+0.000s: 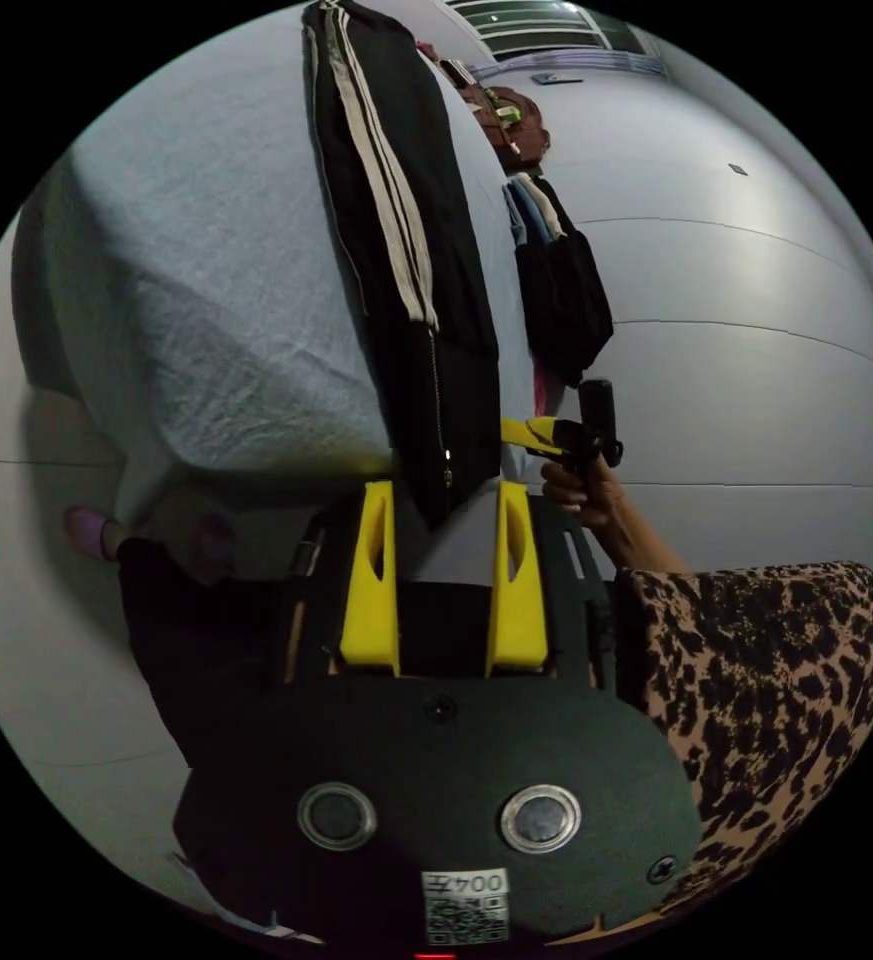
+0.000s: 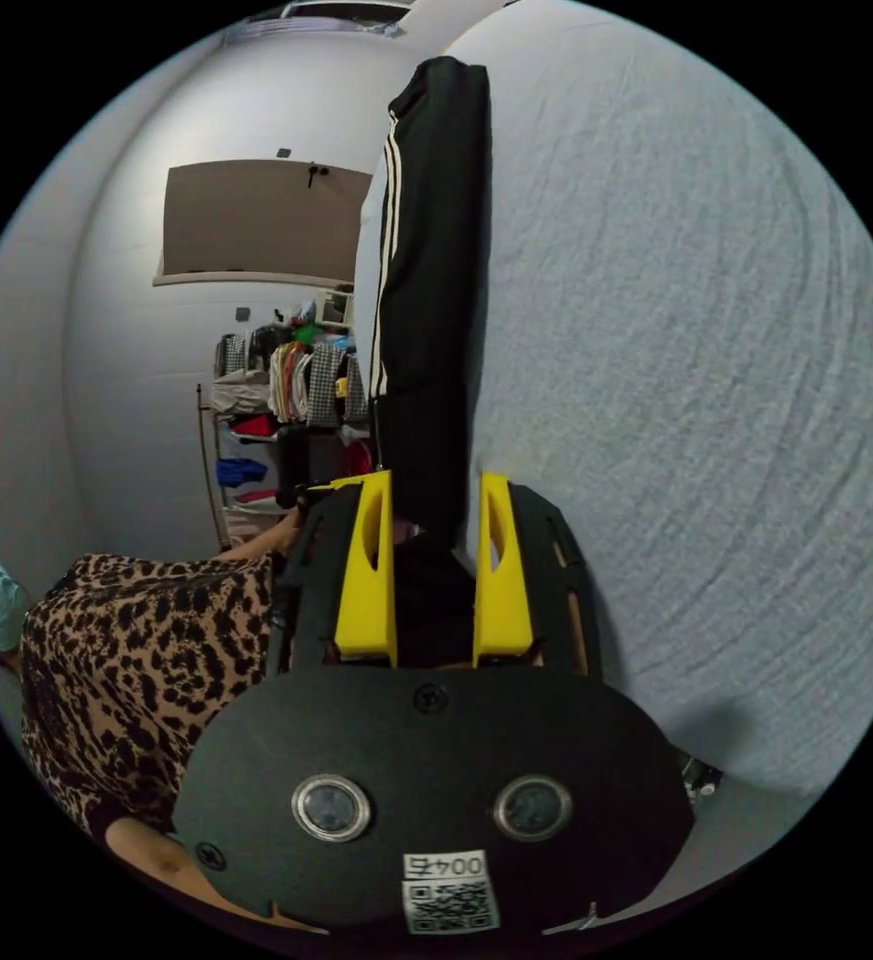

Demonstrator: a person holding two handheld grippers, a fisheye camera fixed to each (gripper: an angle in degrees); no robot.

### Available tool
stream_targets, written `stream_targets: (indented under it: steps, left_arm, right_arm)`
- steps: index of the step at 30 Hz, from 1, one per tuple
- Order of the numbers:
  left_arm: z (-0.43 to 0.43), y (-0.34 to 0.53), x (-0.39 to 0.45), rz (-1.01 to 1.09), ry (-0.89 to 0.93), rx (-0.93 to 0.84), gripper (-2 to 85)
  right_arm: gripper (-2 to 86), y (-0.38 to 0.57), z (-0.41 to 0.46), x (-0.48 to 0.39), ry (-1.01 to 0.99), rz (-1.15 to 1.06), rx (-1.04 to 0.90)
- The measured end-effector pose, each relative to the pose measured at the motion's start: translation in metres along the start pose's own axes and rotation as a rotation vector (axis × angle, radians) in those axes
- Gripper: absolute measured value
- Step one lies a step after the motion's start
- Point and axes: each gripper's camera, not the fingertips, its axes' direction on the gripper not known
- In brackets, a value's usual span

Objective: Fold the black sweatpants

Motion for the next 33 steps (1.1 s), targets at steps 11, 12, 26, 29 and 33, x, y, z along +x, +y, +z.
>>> stream_targets:
  steps: [11,12,26,29,33]
  left_arm:
    - [0.007,-0.015,0.034,0.048,-0.127,-0.098,3.4]
    - [0.011,-0.016,0.029,0.029,-0.136,-0.114,3.2]
    - [-0.089,-0.034,0.049,-0.018,-0.123,0.207,3.0]
    - [-0.108,-0.067,0.057,0.014,-0.149,0.215,4.0]
    - [-0.134,-0.121,0.060,0.052,-0.174,0.233,5.1]
  right_arm:
    - [2.7,-0.029,0.038,-0.083,0.399,-0.198,-0.080]
    - [2.8,-0.031,0.045,-0.078,0.420,-0.175,-0.092]
    - [17.1,-0.099,0.098,-0.129,0.709,-0.219,-0.113]
    - [16.6,-0.133,0.127,-0.129,0.744,-0.166,-0.186]
    - [14.5,-0.167,0.156,-0.128,0.794,-0.100,-0.251]
